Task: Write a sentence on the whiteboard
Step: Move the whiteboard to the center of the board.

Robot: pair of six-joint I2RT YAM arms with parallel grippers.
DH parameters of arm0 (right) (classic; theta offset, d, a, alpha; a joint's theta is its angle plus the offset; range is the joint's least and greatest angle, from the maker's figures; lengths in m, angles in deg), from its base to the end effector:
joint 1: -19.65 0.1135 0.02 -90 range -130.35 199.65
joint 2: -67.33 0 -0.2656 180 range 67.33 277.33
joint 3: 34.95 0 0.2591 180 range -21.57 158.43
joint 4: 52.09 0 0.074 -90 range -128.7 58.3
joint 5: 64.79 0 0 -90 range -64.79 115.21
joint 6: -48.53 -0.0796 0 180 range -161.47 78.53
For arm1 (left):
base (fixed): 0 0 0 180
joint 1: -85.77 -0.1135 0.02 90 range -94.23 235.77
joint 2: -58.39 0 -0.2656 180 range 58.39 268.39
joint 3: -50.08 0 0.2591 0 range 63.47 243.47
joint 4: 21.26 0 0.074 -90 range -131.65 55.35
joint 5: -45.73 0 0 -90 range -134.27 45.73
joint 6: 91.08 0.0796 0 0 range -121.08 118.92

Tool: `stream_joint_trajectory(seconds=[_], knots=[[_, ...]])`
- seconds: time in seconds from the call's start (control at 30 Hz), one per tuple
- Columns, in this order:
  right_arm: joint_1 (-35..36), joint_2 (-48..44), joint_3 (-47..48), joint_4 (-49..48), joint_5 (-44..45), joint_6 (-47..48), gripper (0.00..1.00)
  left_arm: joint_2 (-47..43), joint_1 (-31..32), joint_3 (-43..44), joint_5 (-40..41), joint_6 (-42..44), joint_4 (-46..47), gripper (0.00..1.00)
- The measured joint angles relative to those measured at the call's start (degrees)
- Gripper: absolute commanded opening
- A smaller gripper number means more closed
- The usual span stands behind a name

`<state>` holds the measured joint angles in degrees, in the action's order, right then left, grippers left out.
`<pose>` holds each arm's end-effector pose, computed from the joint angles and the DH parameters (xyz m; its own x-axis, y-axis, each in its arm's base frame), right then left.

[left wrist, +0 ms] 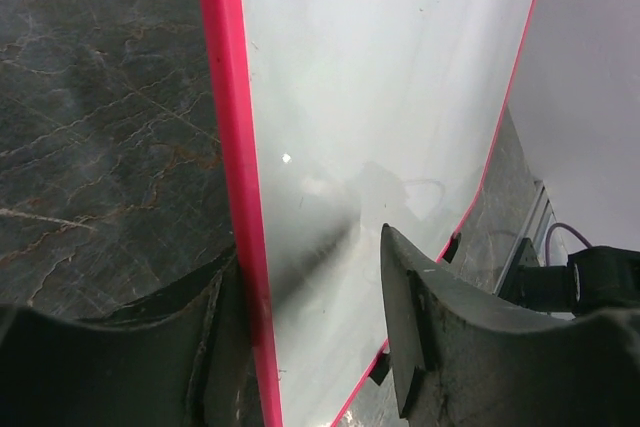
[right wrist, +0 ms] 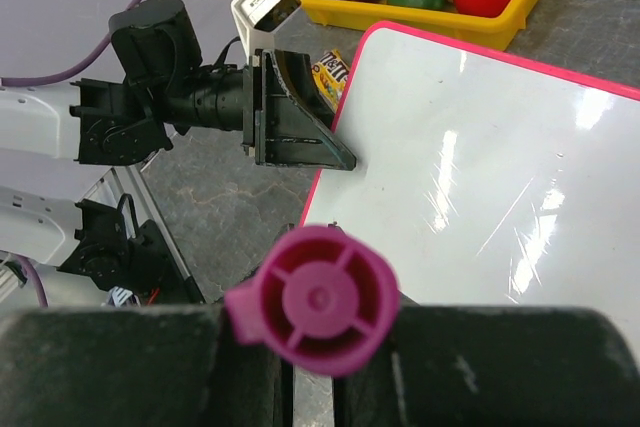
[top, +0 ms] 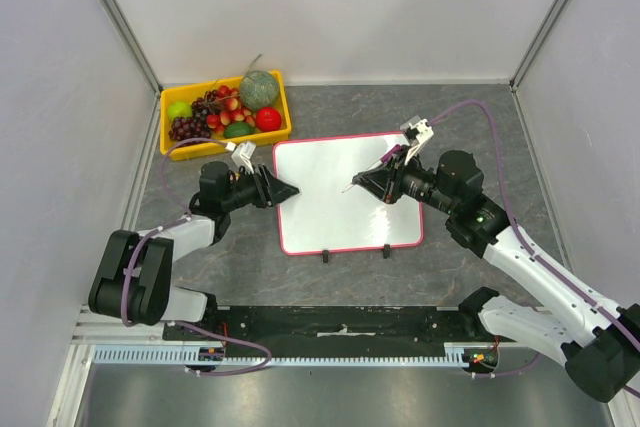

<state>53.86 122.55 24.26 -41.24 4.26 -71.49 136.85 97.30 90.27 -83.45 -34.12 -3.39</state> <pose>0.2108 0.1777 0.3320 -0.4951 0.2284 -0.8383 -0.6594 0.5295 0.5337 0.2814 -0.1087 0.1660 -0.6871 -0.2912 -0.6656 0.4300 0.5755 -0.6956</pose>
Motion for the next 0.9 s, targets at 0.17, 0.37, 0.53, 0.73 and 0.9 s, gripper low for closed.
stream_joint_trajectory(seconds=[0.17, 0.37, 0.53, 0.73, 0.9], knots=[[-0.3, 0.4, -0.1, 0.0, -0.4, -0.1, 0.0, 2.4, -0.1, -1.6, -2.0, 0.0, 4.1, 0.4], [-0.3, 1.2, -0.1, 0.0, -1.1, -0.2, 0.0, 3.5, -0.5, -4.0, -5.9, -0.9, 9.8, 0.14], [-0.3, 1.4, -0.1, -0.1, -1.7, -0.2, 0.0, 3.5, -0.5, -5.5, -6.8, -0.8, 12.4, 0.02], [-0.4, 1.6, -0.1, -0.1, -2.0, -0.2, 0.0, 3.5, -0.5, -7.9, -8.0, -0.8, 16.1, 0.02], [-0.4, 1.6, -0.1, -0.2, -2.5, -0.2, 0.0, 3.3, -0.5, -9.6, -9.0, -0.9, 18.6, 0.02]])
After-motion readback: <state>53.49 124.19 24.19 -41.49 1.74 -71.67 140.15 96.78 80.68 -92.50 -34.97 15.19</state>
